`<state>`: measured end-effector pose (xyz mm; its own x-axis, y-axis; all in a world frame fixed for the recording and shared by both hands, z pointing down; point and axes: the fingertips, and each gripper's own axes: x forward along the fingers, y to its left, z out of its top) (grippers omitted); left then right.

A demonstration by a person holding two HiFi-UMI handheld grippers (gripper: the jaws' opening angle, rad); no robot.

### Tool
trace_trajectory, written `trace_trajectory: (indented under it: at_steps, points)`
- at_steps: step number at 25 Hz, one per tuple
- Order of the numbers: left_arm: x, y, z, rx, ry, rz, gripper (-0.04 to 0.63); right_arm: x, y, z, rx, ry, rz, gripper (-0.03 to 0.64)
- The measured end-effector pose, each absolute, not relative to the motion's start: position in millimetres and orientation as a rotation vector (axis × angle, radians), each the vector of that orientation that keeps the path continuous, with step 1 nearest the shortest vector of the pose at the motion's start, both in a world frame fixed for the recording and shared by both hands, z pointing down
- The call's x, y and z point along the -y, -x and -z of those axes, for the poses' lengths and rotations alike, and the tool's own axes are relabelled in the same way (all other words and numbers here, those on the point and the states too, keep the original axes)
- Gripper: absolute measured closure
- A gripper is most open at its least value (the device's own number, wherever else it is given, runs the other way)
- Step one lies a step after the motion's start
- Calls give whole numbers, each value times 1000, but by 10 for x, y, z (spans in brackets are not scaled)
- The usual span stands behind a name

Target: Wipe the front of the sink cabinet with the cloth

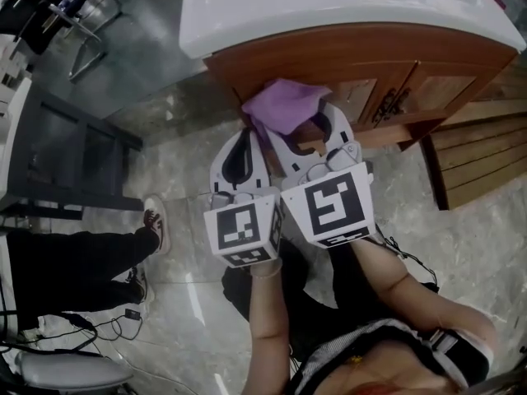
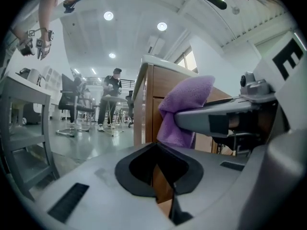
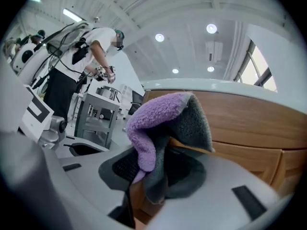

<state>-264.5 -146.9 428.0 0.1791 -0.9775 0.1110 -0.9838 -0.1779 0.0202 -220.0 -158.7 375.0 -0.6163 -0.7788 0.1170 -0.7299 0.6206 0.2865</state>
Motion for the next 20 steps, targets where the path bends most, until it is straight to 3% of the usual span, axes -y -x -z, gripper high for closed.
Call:
trace_trajectory:
  at_steps: [20]
  points:
    - [1505,2571,-4237,1946,-2358,-102,595,1666,2258,-3700,2677,-1265,392,436]
